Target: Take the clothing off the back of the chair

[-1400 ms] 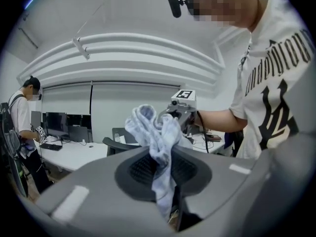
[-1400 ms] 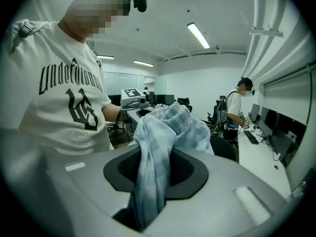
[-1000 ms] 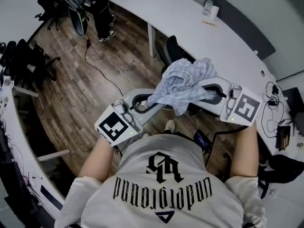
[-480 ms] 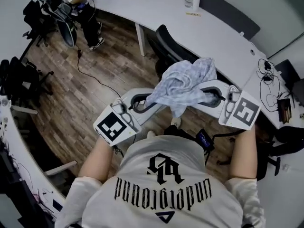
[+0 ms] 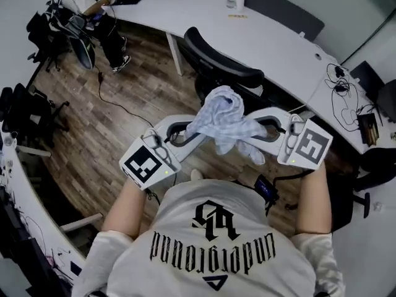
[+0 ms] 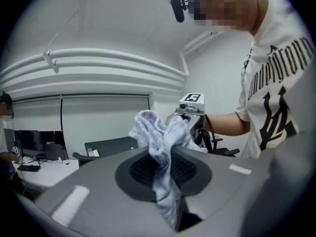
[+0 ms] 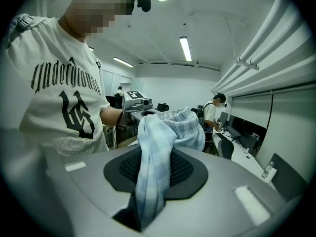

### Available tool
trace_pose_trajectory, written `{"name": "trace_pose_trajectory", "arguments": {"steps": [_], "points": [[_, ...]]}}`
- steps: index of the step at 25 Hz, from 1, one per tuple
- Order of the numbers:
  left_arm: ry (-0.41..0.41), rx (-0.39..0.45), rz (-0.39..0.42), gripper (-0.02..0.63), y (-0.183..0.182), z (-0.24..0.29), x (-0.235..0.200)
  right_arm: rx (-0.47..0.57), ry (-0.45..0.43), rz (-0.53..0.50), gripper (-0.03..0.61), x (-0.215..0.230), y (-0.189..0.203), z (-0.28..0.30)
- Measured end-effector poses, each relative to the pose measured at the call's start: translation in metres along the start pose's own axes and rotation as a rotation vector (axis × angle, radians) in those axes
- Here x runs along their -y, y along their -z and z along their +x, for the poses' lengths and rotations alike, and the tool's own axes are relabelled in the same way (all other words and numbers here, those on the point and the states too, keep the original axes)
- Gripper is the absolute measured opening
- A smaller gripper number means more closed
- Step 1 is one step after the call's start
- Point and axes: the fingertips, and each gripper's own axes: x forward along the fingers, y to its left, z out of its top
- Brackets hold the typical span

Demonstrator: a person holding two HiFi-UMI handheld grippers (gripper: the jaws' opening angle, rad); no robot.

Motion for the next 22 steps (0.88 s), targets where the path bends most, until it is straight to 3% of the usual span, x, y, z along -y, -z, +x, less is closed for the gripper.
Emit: {"name": "trace_pose_trajectory", "arguments": {"steps": [7, 22], "points": [[-0.026, -0.004, -0.083, 0.094, 0.0, 0.015, 0.061, 0.008, 0.026, 0.05, 0.097, -0.046, 0.023, -0.037], [-0.089, -0.101, -0.105, 0.094, 0.005, 0.017, 0.206, 0.063, 0.006, 0.101, 0.097, -0.166, 0.055, -0.102]]}}
